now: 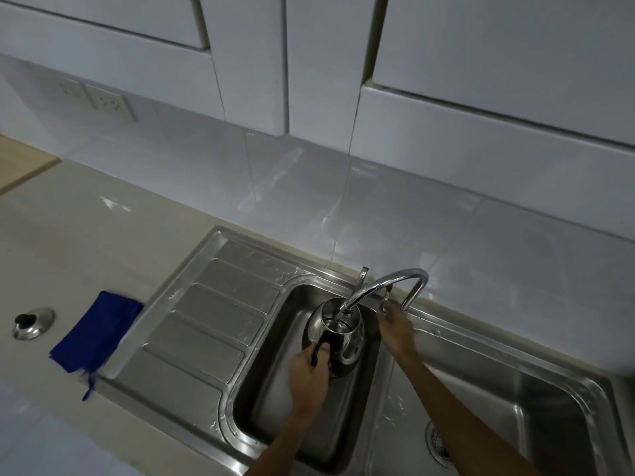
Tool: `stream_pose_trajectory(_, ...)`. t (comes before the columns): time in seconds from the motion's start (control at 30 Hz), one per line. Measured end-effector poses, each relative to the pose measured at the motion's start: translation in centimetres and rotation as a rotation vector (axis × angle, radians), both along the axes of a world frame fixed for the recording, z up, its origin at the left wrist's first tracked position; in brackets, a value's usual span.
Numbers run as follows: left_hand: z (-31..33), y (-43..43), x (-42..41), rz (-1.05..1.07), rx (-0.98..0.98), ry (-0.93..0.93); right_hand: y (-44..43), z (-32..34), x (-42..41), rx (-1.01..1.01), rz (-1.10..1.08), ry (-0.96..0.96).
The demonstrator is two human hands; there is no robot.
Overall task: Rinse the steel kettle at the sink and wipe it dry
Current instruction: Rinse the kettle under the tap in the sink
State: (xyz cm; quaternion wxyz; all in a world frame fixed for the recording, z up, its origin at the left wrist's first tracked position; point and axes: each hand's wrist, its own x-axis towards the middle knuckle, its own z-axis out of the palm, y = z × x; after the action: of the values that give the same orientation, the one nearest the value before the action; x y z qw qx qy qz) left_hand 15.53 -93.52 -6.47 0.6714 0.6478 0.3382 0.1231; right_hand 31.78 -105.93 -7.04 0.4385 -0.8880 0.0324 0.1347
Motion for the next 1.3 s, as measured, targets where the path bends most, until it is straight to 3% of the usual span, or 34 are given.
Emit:
stream_pose_trajectory(0.07, 0.0, -0.2, 0.1, 0.006, 0.006, -0.007, 0.3, -1.7, -1.8, 0.109, -0.092, 0.241)
stream_pose_trajectory(0.17, -0.2, -0.5, 0.1, 0.009, 0.025, -0.020, 0.7, -3.8, -4.5, 0.557, -0.228, 0.743)
stream_pose_trajectory(0.27, -0.3, -0.7, 0.1, -0.023, 0.037, -0.029, 1.1, -5.1, -6.2, 0.838, -0.323, 0.915)
stream_pose_trajectory(0.4, -0.4, -0.3, -0.8, -0.117, 0.035, -0.046, 1.6, -5.1, -6.5, 0.844, -0.442, 0.915)
stream_pose_trajectory(0.77, 0.7, 2.0, -2.1, -0.414, -0.010, -0.058, 2.7, -3.2, -6.9, 0.785, -0.428, 0.915)
stream_pose_trajectory(1.07, 0.9, 2.2, -2.7, -0.470, -0.022, -0.052, 3.0, -2.2, -6.8, 0.698, -0.401, 0.889)
stream_pose_trajectory(1.3, 1.3, 2.7, -2.9, -0.489, -0.034, -0.053, 3.8, -1.7, -6.8, 0.745, -0.386, 0.898)
